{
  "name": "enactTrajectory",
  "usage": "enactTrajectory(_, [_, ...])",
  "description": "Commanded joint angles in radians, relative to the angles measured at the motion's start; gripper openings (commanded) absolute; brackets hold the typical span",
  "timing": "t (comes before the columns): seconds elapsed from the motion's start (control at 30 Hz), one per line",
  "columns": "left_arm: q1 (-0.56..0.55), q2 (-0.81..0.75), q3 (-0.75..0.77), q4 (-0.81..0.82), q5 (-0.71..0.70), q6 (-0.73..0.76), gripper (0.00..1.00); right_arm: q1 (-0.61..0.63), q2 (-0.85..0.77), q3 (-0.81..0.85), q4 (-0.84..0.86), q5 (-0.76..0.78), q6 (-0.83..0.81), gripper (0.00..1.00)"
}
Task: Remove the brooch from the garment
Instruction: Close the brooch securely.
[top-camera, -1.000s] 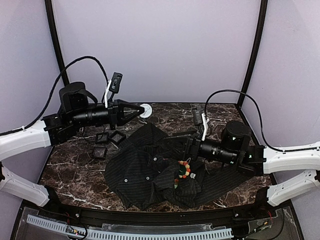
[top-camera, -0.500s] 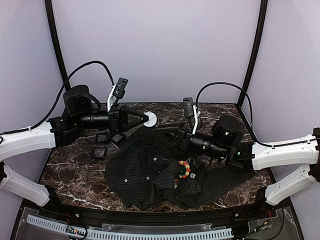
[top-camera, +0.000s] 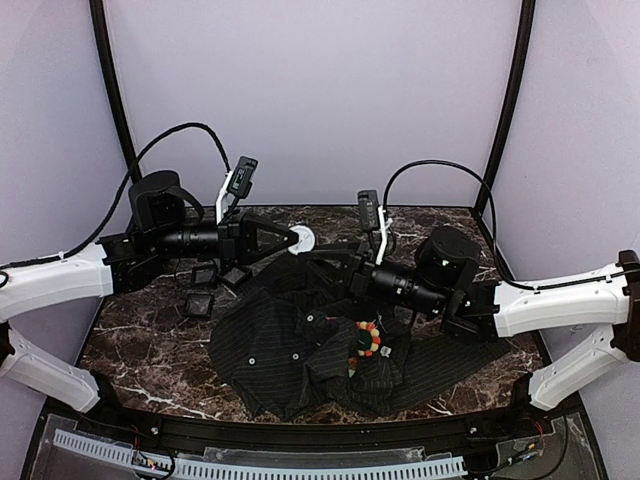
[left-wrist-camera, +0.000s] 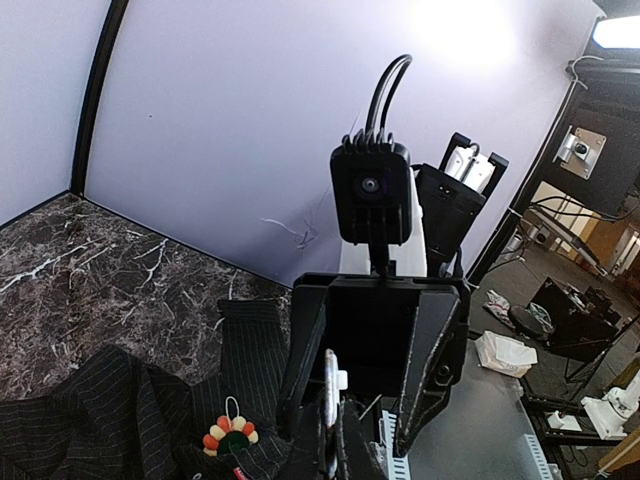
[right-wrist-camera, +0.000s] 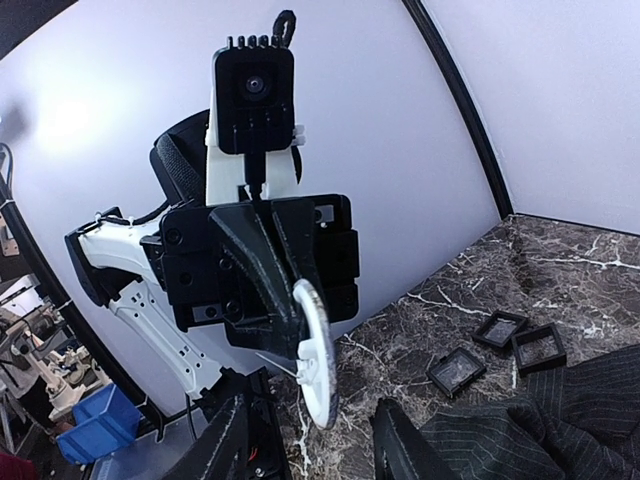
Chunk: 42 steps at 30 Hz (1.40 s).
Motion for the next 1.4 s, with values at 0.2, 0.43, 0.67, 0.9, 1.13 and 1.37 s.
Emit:
enactTrajectory(0.2, [-0.011,0.001,-0.012,0.005,0.022,0.005,0.01,0.008,0.030,0.052,0.017,0.006,0.003,0.38])
enactTrajectory(0.43, [-0.018,0.000,-0.011,-0.003,0.018,0.014,0.01,0.007,0.038,0.061,0.015,0.018,0.009,0.33])
enactTrajectory(0.67, [-0.020,0.001,-0.010,-0.005,0.018,0.014,0.01,0.007,0.042,0.058,0.017,0.032,0.021,0.19])
enactTrajectory(0.9, [-0.027,0.004,-0.010,-0.010,0.019,0.020,0.01,0.000,0.041,0.051,0.023,0.048,0.045,0.10])
enactTrajectory(1.13, [-0.029,0.002,-0.015,0.004,0.016,0.009,0.01,-0.016,0.032,0.008,0.067,0.061,0.099,0.07])
enactTrajectory(1.37, [-0.028,0.000,-0.018,0.014,0.018,0.002,0.01,-0.030,0.033,-0.011,0.093,0.064,0.140,0.04])
